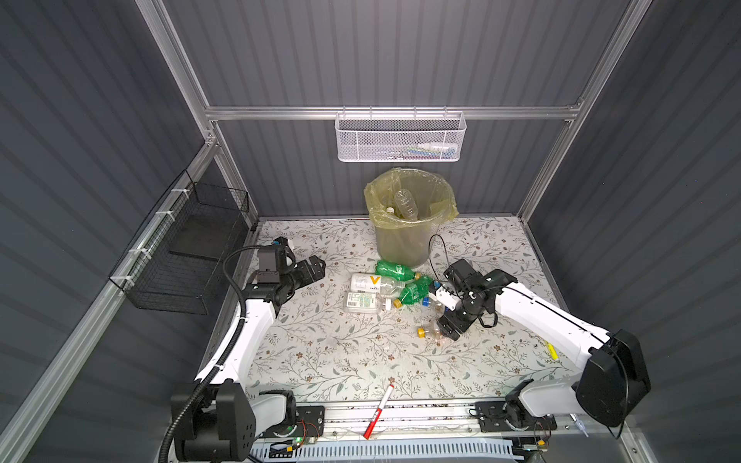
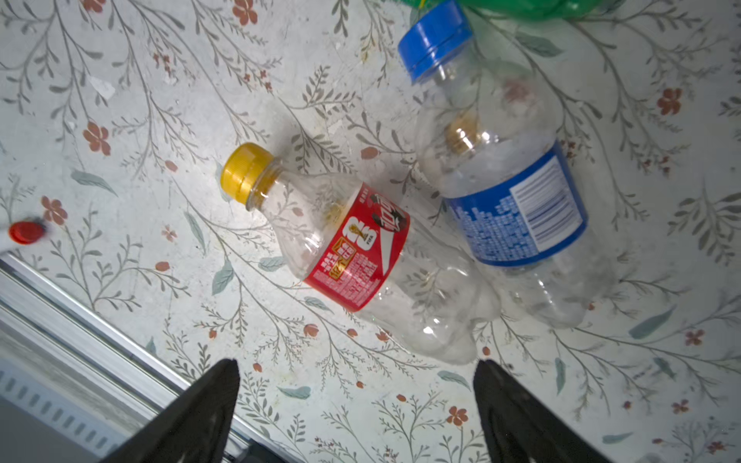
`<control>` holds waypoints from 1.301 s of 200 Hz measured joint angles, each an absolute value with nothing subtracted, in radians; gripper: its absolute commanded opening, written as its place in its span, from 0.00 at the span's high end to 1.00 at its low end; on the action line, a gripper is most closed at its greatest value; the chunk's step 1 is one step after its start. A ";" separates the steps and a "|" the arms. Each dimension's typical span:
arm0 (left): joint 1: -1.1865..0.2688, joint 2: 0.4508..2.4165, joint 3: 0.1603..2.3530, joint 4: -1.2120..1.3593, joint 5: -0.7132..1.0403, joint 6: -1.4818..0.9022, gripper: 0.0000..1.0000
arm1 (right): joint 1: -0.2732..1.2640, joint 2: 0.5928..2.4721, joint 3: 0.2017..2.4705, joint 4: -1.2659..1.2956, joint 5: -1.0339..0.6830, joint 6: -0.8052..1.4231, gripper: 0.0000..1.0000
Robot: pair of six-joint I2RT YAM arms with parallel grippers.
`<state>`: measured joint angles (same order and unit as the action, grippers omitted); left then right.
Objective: Throw the plastic bottles in the bin
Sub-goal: 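Grasp the red-label yellow-cap bottle with the right gripper while the left gripper withdraws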
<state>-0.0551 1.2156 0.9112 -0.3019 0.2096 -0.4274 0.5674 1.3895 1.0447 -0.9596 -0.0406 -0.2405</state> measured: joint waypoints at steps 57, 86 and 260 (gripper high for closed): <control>-0.055 1.215 0.875 -0.294 0.220 -0.424 0.00 | 0.612 1.435 1.023 -0.899 0.001 -0.369 0.06; -0.055 1.210 0.874 -0.294 0.220 -0.421 0.00 | 0.624 1.505 1.021 -0.863 0.009 -0.414 0.06; -0.055 1.214 0.874 -0.290 0.246 -0.411 0.00 | 0.634 1.561 0.958 -0.752 -0.004 -0.376 0.41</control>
